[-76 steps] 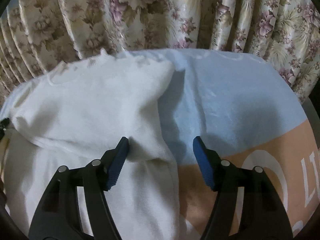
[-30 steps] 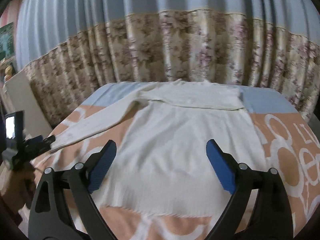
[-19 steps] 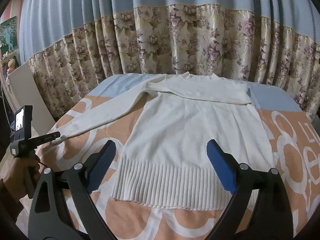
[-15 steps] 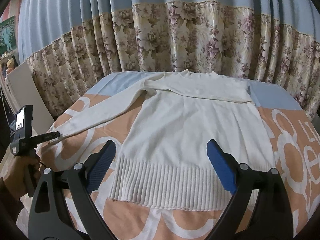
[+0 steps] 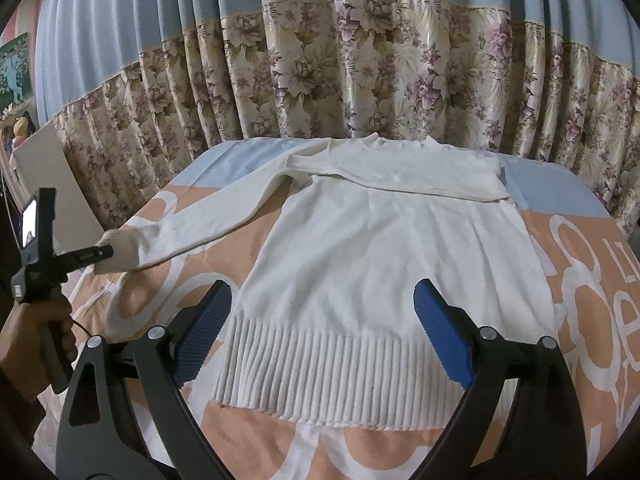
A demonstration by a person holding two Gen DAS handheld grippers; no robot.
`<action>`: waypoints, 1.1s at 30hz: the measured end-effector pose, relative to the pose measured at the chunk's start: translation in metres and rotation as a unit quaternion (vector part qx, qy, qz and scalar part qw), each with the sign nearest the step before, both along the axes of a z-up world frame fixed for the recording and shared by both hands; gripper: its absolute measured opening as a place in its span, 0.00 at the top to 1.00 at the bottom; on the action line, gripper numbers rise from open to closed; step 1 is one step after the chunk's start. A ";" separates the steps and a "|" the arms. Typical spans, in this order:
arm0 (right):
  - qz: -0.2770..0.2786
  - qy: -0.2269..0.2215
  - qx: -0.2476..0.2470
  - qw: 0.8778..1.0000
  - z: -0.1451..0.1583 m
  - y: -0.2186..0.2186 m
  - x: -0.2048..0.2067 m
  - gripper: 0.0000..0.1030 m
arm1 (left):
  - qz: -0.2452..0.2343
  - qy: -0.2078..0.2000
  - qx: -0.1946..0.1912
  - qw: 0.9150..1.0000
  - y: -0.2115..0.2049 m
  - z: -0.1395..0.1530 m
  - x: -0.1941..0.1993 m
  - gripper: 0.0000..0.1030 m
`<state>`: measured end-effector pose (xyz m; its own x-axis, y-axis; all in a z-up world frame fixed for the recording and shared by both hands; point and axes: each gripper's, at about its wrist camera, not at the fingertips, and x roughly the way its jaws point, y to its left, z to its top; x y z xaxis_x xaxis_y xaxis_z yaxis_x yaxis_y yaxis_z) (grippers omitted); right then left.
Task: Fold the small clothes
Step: 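Fold the held sleeve across the sweater body with the left gripper, then release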
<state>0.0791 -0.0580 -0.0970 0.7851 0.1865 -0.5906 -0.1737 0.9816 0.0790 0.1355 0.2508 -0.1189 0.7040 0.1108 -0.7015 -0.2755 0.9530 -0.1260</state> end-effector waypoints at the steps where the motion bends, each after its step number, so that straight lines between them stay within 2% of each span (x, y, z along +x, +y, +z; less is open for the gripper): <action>1: -0.001 -0.002 0.001 1.000 0.000 -0.002 0.002 0.10 | -0.005 -0.005 0.001 1.000 -0.007 0.005 0.002 0.89; 6: -0.007 -0.012 0.008 1.000 0.005 -0.013 0.018 0.10 | -0.039 -0.020 0.015 0.999 -0.055 0.023 0.019 0.89; 16: -0.022 -0.028 0.019 0.999 0.015 -0.054 0.068 0.10 | -0.098 -0.026 0.028 0.994 -0.164 0.031 0.074 0.89; 22: -0.037 -0.031 0.022 0.999 0.017 -0.100 0.102 0.10 | -0.145 -0.030 0.025 0.989 -0.247 0.034 0.119 0.89; 28: -0.060 -0.015 0.024 0.998 0.006 -0.162 0.135 0.10 | -0.186 -0.025 0.014 0.982 -0.334 0.030 0.173 0.89; 33: -0.091 -0.008 0.017 0.996 -0.004 -0.212 0.167 0.10 | -0.210 -0.012 0.028 0.977 -0.392 0.012 0.216 0.89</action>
<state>0.2461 -0.2703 -0.1012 0.8167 0.0594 -0.5740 0.0056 0.9938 0.1108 0.3515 -0.1412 -0.1074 0.7118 -0.1544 -0.6852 0.1447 0.9868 -0.0721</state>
